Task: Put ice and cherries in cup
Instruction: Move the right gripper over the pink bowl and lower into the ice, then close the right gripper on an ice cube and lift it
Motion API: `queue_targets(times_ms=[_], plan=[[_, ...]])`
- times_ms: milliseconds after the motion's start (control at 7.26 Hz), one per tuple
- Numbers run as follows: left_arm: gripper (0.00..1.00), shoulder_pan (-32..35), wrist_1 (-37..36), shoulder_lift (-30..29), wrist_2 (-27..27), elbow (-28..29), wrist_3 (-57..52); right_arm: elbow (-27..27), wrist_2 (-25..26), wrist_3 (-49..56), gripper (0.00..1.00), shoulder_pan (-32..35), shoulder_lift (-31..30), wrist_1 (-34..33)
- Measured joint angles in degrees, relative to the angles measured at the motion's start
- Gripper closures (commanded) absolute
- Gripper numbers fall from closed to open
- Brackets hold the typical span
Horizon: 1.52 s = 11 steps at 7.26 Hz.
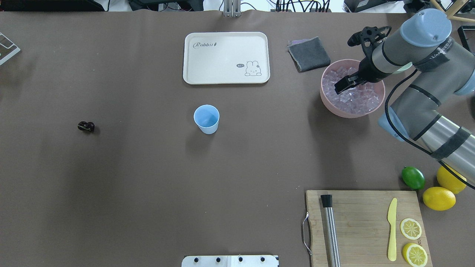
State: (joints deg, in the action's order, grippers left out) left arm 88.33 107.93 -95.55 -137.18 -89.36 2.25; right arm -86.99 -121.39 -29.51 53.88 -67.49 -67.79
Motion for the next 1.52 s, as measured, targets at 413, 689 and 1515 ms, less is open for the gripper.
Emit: queue_targets(times_ms=[413, 689, 1515], plan=[[0.02, 0.0, 0.01, -0.06, 0.04, 0.32, 0.01, 0.93, 1.72, 0.39, 0.05, -0.93, 0.1, 0.05], [0.02, 0.0, 0.07, -0.27, 0.01, 0.59, 0.01, 2.35, 2.17, 0.7, 0.06, -1.1, 0.15, 0.11], [0.02, -0.01, 3.0, -0.44, -0.01, 3.63, 0.05, 3.06, 2.13, 1.47, 0.66, -1.0, 0.17, 0.04]])
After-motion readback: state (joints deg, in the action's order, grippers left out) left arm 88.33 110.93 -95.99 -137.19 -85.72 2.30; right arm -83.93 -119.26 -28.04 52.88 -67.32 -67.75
